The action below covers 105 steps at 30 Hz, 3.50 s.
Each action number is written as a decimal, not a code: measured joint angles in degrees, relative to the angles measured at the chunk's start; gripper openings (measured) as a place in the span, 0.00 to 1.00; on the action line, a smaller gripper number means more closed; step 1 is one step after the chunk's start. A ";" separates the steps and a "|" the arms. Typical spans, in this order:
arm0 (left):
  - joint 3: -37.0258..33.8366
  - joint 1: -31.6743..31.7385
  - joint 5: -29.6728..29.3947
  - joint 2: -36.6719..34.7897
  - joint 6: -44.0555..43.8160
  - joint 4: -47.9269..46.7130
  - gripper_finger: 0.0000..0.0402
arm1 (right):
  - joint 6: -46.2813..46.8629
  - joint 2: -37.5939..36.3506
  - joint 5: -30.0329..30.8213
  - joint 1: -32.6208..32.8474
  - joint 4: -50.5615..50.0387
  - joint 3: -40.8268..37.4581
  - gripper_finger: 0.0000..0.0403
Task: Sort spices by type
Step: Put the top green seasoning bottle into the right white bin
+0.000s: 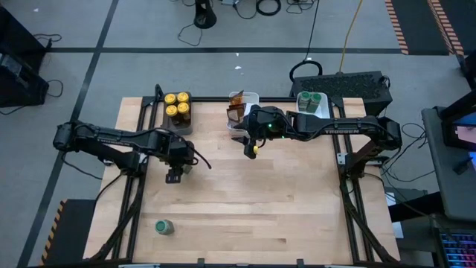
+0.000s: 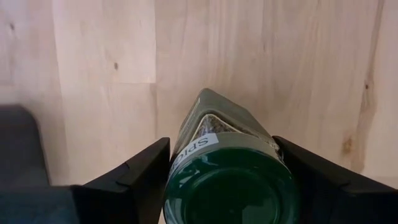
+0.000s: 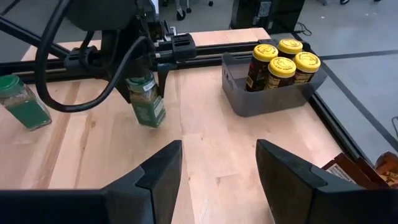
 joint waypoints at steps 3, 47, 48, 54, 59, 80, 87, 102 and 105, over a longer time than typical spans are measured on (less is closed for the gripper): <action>0.01 0.79 -0.02 -0.02 1.84 1.41 0.63 | 0.62 -0.02 0.00 0.01 -0.69 0.00 0.46; 2.80 5.36 5.80 7.32 11.36 3.81 0.63 | 13.44 -2.51 9.60 5.04 -21.20 -0.07 0.46; 2.37 5.36 6.46 7.26 11.47 3.59 0.63 | 13.19 -2.51 9.60 4.80 -20.43 -0.07 0.46; 0.18 5.36 7.37 4.86 11.28 1.83 0.63 | 13.17 -2.49 9.59 3.87 -19.73 -0.07 0.46; -2.01 5.36 7.05 0.05 9.80 1.12 0.63 | 13.15 -2.49 9.57 2.89 -17.62 -0.07 0.46; -3.55 6.23 4.57 -2.71 9.95 2.21 0.63 | 15.54 -2.43 9.20 4.52 -17.57 -0.09 0.46; -3.55 6.23 4.61 -2.71 10.18 2.63 0.63 | 17.82 -2.43 9.16 4.82 -17.52 -0.09 0.46; 0.43 3.78 2.12 2.16 16.17 6.89 0.63 | 19.14 -2.40 9.11 7.14 -17.46 -0.09 0.46; 0.40 3.80 3.69 4.42 16.28 7.25 0.63 | 19.45 -2.40 9.09 7.54 -17.73 -0.09 0.46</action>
